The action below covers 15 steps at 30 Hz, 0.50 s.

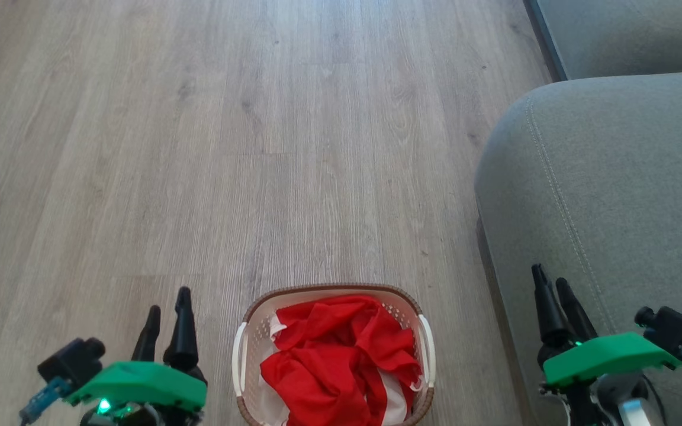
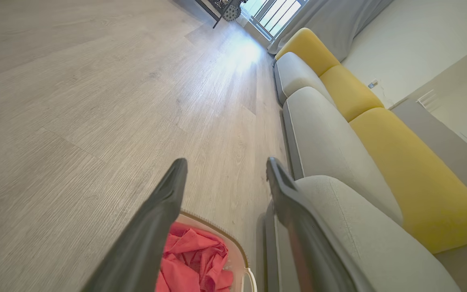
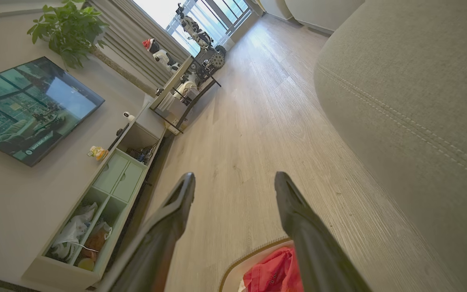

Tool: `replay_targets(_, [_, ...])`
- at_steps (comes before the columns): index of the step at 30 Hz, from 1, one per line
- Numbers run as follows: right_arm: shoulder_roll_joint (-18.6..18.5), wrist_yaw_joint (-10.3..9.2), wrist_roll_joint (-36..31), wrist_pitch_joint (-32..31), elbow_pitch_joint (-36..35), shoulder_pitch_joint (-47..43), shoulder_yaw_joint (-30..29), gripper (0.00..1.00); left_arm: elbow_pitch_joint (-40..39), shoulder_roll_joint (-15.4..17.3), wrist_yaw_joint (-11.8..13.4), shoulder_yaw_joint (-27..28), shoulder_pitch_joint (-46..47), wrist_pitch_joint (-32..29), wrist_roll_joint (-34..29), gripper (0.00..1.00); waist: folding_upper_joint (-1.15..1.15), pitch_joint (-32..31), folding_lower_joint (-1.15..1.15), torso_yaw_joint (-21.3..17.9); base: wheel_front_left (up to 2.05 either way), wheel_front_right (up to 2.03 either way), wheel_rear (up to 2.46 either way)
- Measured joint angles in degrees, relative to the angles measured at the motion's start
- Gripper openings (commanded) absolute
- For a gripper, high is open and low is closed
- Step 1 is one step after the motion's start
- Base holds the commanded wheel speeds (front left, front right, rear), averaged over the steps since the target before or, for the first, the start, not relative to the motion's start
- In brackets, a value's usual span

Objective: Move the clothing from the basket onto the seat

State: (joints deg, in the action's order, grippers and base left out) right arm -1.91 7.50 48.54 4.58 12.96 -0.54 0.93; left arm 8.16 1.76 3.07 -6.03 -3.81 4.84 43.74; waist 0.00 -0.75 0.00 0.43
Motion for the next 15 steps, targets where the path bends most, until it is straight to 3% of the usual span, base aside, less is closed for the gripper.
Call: replay_targets(15, [-0.1,0.0,-11.8,2.6,0.0,-0.1,1.8,1.0,-0.4,1.2,2.7,-2.6,-1.5,2.4,-11.8,1.0,0.0,-0.8,0.0,0.2,0.0,0.0,0.0])
